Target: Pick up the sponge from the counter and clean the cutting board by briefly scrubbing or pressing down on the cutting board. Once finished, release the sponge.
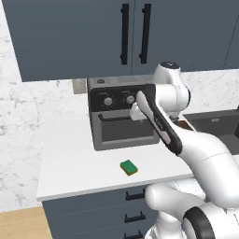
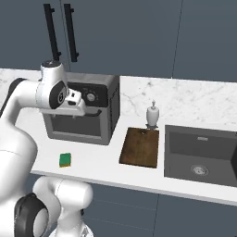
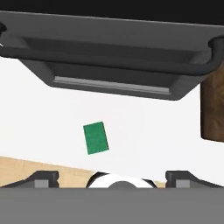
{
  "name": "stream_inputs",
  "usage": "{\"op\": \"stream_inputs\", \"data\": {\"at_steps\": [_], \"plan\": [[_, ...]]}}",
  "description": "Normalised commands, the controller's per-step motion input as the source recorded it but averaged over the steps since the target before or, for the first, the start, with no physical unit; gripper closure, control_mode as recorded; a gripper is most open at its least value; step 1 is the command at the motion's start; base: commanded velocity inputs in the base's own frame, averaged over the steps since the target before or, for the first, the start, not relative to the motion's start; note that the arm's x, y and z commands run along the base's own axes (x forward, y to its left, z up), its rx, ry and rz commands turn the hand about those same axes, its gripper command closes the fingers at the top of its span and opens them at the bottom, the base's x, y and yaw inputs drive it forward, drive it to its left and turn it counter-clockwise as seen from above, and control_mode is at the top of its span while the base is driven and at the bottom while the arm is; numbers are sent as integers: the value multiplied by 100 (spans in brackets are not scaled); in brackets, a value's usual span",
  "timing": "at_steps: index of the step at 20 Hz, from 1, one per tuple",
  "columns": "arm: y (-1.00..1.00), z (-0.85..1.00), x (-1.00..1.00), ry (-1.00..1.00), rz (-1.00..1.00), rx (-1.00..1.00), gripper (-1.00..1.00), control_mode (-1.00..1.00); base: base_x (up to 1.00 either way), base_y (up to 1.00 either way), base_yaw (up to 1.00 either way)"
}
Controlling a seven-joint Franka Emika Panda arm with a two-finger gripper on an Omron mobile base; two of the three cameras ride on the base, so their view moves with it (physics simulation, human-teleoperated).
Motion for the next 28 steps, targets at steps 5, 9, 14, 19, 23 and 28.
{"op": "stream_inputs", "data": {"at_steps": [5,9,14,19,23,28], "plan": [[54,-67,-6,4,3,-21,-100,-100,0,0,0],[32,-77,0,15,0,-1,-100,-100,0,0,0],[10,-67,3,17,5,1,-100,-100,0,0,0],[4,-29,12,7,4,0,-100,-100,0,0,0],[0,-35,32,10,1,0,-100,-100,0,0,0],[4,-42,33,8,1,0,-100,-100,0,0,0]]}}
